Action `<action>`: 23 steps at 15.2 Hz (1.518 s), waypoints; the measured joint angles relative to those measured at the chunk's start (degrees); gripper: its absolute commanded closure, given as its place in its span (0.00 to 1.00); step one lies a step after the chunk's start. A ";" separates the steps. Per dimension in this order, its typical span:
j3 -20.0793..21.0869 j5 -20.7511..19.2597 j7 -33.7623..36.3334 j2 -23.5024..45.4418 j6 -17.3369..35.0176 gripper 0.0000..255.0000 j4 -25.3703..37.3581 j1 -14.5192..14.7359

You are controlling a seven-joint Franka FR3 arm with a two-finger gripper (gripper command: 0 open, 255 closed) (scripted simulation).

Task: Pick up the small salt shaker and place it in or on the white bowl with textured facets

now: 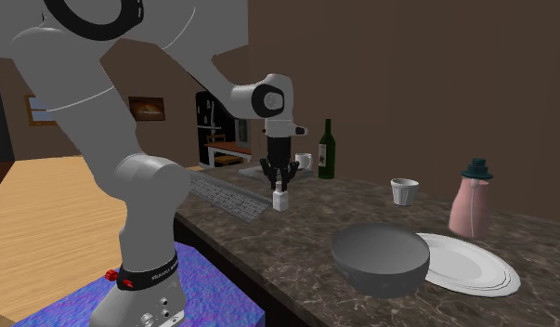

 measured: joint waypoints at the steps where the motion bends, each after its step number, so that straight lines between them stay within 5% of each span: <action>1: 0.03 -0.01 -0.11 -0.38 -0.90 1.00 0.53 -0.07; 23: 2.56 1.21 -0.19 -4.95 -19.34 1.00 14.43 0.26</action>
